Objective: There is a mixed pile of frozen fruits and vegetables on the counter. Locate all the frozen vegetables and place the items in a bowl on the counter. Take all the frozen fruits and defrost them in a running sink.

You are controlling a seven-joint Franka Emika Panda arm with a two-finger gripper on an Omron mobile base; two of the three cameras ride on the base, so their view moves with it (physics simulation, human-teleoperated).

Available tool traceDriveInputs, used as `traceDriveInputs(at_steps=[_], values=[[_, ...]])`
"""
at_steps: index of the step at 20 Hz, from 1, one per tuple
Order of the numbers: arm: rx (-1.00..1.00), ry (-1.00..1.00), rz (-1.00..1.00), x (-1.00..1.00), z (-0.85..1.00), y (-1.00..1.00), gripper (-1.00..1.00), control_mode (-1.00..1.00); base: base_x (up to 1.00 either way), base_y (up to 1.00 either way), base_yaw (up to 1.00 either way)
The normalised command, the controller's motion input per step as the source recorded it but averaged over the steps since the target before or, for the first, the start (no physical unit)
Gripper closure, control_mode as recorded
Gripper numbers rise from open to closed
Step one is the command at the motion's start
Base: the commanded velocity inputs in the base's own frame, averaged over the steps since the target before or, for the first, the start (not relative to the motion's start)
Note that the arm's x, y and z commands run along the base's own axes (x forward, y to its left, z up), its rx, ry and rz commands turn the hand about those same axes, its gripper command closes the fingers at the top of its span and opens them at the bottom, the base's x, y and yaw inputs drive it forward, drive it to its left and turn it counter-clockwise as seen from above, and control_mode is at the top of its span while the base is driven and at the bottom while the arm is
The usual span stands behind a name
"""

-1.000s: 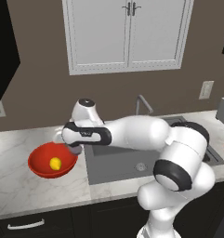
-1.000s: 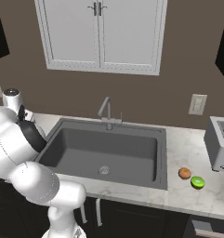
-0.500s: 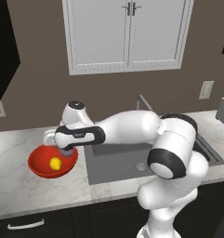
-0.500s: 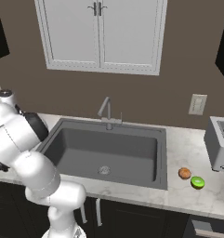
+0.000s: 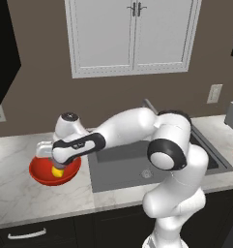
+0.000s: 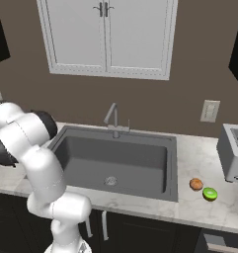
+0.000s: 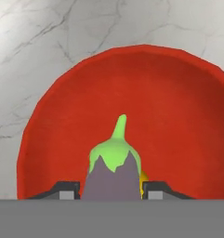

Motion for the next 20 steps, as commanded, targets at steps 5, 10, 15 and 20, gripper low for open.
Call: traceDriveInputs(at_steps=[5, 10, 15, 20], values=[[-0.01, 0.00, 0.00, 0.00, -0.17, 0.14, -1.00, -1.00, 0.00, 0.00, 0.00], [-0.01, 0.00, -0.02, 0.00, 0.02, -0.04, -1.00, -1.00, 0.00, 0.00, 0.00], [0.00, -0.02, -0.04, 0.00, 0.38, -0.24, -1.00, -1.00, 0.00, 0.00, 0.00], [0.00, -0.05, -0.06, 0.00, 0.54, -0.44, -1.00, -1.00, 0.00, 0.00, 0.00]])
